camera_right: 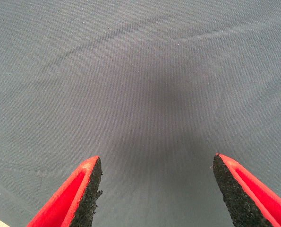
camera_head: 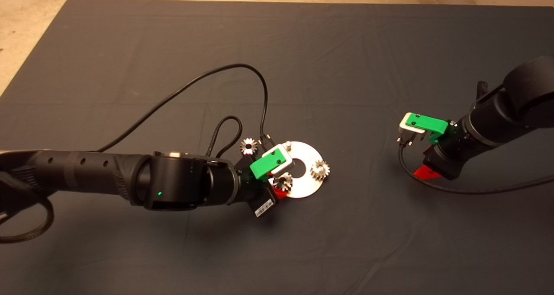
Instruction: Install three planetary gears onto the carrier pins
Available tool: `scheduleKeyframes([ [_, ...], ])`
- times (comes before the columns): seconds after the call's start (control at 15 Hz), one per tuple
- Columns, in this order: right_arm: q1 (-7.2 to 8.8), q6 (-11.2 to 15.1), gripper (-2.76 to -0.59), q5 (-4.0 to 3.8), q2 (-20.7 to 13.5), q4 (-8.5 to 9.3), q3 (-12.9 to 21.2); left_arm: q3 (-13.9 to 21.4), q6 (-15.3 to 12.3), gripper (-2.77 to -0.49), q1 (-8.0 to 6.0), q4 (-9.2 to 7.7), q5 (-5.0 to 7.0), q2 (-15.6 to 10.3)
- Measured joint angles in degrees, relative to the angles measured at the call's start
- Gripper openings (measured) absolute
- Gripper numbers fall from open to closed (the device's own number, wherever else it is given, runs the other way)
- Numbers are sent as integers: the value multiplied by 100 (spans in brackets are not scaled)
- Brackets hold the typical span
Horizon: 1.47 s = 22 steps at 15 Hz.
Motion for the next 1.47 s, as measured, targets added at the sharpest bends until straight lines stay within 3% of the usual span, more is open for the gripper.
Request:
scheduleKeyframes([
  [0.6,40,0,-162,-11,0,2,0,-11,163,-261,42,29,-50,-24],
  [1.47,40,0,-162,-12,0,2,0,-144,359,-261,41,29,-296,-67],
])
